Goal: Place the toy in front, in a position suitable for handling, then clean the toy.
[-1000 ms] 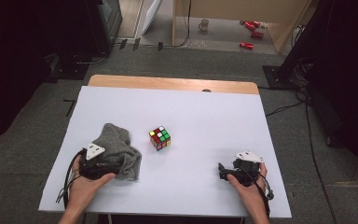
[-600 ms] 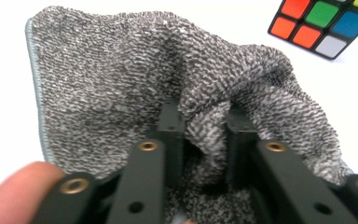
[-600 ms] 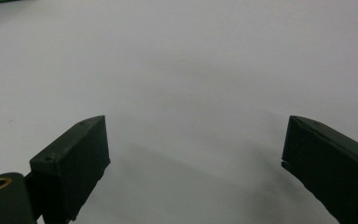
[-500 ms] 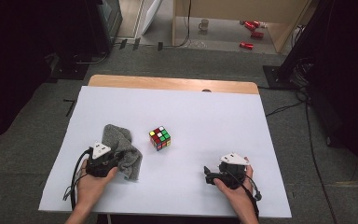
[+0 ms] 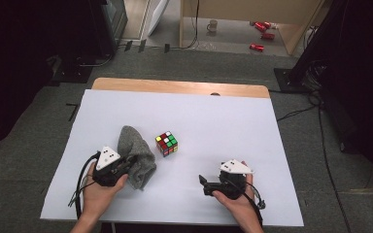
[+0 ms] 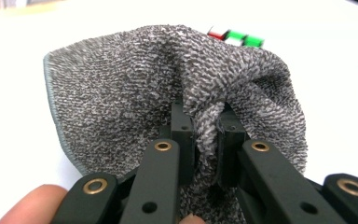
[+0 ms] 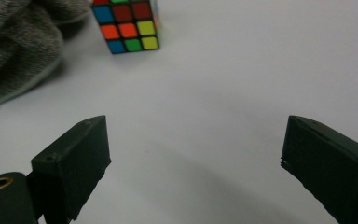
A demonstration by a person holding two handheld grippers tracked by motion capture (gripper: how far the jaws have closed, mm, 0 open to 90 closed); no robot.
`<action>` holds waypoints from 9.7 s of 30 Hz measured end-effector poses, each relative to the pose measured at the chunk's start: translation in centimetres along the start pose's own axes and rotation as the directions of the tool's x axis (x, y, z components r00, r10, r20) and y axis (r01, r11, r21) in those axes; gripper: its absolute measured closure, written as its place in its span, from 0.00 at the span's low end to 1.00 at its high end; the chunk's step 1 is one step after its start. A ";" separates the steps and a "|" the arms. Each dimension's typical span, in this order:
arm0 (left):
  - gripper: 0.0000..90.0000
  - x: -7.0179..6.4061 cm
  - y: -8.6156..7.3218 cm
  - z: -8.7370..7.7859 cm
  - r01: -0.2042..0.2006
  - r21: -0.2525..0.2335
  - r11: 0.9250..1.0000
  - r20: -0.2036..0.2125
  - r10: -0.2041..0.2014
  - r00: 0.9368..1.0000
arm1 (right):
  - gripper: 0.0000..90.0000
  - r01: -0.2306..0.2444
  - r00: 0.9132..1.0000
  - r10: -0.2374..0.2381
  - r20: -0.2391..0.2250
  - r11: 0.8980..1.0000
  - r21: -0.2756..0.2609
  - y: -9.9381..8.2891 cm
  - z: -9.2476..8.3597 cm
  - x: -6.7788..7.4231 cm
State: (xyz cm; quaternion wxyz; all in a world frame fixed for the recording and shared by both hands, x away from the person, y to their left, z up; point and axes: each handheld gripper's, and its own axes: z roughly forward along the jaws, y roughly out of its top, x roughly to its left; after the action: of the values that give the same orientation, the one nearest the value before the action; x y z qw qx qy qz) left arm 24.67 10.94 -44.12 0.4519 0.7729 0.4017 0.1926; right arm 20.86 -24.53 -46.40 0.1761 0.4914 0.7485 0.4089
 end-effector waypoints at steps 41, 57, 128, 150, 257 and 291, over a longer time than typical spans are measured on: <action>0.52 -7.4 1.2 2.6 -0.066 -0.038 0.997 0.201 0.072 0.977 | 1.00 -0.083 0.989 0.054 -0.138 0.974 -0.211 2.0 -2.2 0.8; 0.27 -3.8 0.3 3.6 0.003 -0.021 1.000 0.068 -0.001 0.998 | 1.00 -0.125 0.976 0.165 0.143 0.960 -0.252 0.9 -4.0 -5.5; 0.39 -4.1 -1.8 7.2 -0.230 0.055 0.972 0.227 0.212 0.950 | 0.23 -0.116 0.977 0.132 0.169 0.988 -0.100 -1.0 -1.0 -5.3; 0.04 -1.2 -2.4 4.6 -0.096 0.066 0.993 0.202 0.081 0.976 | 0.15 -0.119 0.975 0.133 0.181 0.989 -0.085 -1.1 -0.6 -5.3; 0.39 -5.0 -2.6 6.8 -0.234 0.133 0.963 0.336 0.178 0.925 | 0.91 -0.069 0.988 0.093 0.123 0.980 -0.186 0.1 0.7 -1.3; 0.39 -6.5 -2.6 7.2 -0.308 0.150 0.939 0.346 0.242 0.907 | 0.90 -0.010 1.000 0.011 0.006 0.992 -0.125 0.5 1.7 4.2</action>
State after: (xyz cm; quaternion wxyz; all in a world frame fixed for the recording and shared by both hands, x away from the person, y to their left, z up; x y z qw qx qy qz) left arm 24.33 2.57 -49.64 0.3989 0.8846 0.2264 0.0843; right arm 20.41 -20.02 -46.42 0.2067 0.4847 0.7182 0.4545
